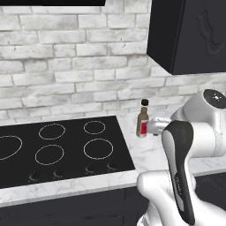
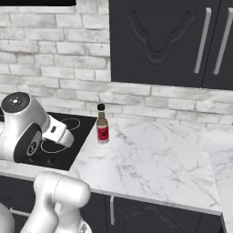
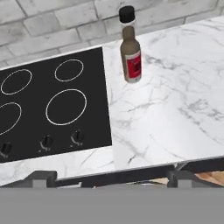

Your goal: Take 2 condiments from the cabinet and move them on the counter near the stove.Make sure the condiments are lined up with each other, next to each other.

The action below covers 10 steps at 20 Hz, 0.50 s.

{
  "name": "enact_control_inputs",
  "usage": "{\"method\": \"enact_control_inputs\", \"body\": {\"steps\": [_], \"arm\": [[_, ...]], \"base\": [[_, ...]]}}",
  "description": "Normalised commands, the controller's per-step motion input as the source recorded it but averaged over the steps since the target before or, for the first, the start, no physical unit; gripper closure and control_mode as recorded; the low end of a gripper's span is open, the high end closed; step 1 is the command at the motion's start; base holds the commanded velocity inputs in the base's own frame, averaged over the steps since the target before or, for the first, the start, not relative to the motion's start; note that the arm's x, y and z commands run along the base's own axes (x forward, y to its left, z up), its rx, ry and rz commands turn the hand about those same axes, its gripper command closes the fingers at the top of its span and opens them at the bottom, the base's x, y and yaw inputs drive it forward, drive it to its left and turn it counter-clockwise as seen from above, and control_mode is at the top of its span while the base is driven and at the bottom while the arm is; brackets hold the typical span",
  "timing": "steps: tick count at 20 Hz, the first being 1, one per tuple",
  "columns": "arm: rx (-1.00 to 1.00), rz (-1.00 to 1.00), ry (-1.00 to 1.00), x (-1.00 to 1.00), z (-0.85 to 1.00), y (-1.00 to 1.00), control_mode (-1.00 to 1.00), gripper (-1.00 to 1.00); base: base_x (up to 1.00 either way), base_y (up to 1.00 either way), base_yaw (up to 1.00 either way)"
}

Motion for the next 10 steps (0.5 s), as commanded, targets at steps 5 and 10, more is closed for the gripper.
{"method": "enact_control_inputs", "body": {"steps": [5,10], "arm": [[-0.03,0.00,0.00,-0.01,-0.07,0.05,1.00,-1.00],[0.00,0.00,0.00,0.00,0.00,0.00,1.00,-1.00]], "base": [[-0.34,0.08,0.00],[-0.95,0.35,0.01]]}}
